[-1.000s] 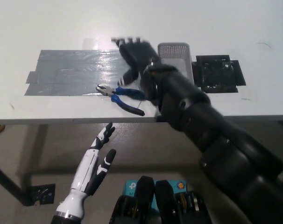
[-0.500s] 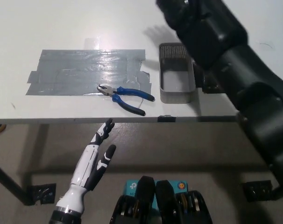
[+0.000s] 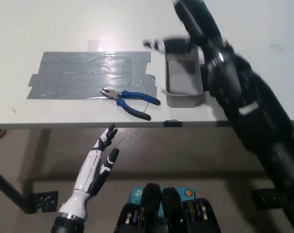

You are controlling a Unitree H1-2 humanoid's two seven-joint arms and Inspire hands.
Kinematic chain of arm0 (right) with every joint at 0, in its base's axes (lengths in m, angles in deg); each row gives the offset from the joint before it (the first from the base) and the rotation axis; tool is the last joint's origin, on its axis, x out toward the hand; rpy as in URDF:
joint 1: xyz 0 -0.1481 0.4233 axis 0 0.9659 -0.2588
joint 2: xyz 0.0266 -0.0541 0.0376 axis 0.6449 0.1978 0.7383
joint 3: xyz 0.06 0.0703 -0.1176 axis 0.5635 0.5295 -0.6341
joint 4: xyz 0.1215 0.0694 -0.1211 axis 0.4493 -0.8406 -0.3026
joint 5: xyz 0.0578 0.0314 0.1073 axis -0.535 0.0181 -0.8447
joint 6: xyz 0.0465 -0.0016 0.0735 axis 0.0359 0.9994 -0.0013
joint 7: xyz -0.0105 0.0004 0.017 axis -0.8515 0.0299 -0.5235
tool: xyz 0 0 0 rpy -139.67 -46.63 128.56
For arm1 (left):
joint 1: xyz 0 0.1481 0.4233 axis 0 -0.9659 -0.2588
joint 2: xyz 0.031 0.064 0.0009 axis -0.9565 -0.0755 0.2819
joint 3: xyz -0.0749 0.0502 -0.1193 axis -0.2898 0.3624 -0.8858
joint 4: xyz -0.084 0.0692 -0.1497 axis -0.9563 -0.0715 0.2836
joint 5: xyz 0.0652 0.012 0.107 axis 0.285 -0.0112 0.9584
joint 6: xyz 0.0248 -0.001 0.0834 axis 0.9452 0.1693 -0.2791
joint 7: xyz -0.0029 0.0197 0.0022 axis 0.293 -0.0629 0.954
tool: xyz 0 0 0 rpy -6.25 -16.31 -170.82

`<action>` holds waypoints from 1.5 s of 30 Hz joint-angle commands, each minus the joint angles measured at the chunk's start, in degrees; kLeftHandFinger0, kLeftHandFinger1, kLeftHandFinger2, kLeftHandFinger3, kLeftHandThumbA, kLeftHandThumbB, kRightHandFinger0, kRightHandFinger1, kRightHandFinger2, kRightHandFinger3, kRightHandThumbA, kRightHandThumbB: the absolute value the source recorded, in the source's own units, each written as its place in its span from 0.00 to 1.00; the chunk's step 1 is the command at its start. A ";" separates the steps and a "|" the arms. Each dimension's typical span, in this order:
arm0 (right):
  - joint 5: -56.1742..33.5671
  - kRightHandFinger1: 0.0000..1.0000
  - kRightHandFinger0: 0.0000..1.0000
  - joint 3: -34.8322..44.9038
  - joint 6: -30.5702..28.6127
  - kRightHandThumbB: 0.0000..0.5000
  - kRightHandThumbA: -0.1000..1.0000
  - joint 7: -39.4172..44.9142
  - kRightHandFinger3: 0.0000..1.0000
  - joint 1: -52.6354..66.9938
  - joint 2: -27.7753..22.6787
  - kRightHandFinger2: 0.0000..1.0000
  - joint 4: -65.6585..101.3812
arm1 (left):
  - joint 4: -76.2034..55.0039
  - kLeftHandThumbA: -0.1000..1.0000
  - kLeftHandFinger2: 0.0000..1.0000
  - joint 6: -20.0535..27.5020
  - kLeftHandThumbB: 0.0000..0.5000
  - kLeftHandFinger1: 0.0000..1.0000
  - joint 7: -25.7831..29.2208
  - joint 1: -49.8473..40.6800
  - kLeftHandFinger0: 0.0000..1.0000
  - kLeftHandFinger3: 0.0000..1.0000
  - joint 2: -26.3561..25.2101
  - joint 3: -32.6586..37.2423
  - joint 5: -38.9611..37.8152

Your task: The robot picks the blue plier placed on top of the container and places it on the grey area of the table

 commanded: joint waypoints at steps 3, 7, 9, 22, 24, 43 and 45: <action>-17.00 1.00 1.00 13.31 12.40 0.63 1.00 11.06 1.00 13.77 -14.72 1.00 60.20 | -0.67 1.00 1.00 -0.07 0.09 1.00 1.30 8.15 1.00 1.00 1.51 -3.29 -6.43; -17.67 1.00 1.00 15.12 11.56 0.55 1.00 8.13 1.00 20.59 -14.43 1.00 63.27 | -0.67 1.00 1.00 0.03 0.07 1.00 1.28 8.14 1.00 1.00 1.76 -2.91 -6.30; -18.10 1.00 1.00 15.69 10.58 0.52 1.00 6.53 1.00 24.04 -13.75 1.00 64.00 | -0.82 1.00 1.00 0.16 0.05 1.00 1.14 7.56 1.00 1.00 1.62 -2.78 -6.34; -20.56 1.00 1.00 16.13 -2.64 0.28 0.95 -0.03 1.00 39.60 -0.77 1.00 38.47 | -1.39 1.00 1.00 1.88 0.05 1.00 1.56 4.26 1.00 1.00 1.88 -2.86 -6.15; -19.57 1.00 1.00 16.45 -4.47 0.29 0.95 -0.28 1.00 40.11 0.74 1.00 32.42 | -1.74 1.00 1.00 1.93 0.05 1.00 1.32 3.44 1.00 1.00 1.77 -3.21 -6.43; -23.23 1.00 1.00 16.36 -9.22 0.31 0.97 3.98 1.00 44.61 4.42 1.00 17.53 | -3.47 1.00 1.00 1.88 0.13 1.00 0.67 -1.65 1.00 1.00 -0.31 -4.52 -7.26; -22.37 1.00 1.00 15.51 -9.94 0.29 0.97 4.33 1.00 44.94 4.08 1.00 17.53 | -3.52 1.00 1.00 1.79 0.12 1.00 0.94 -1.96 1.00 1.00 -0.37 -4.67 -7.21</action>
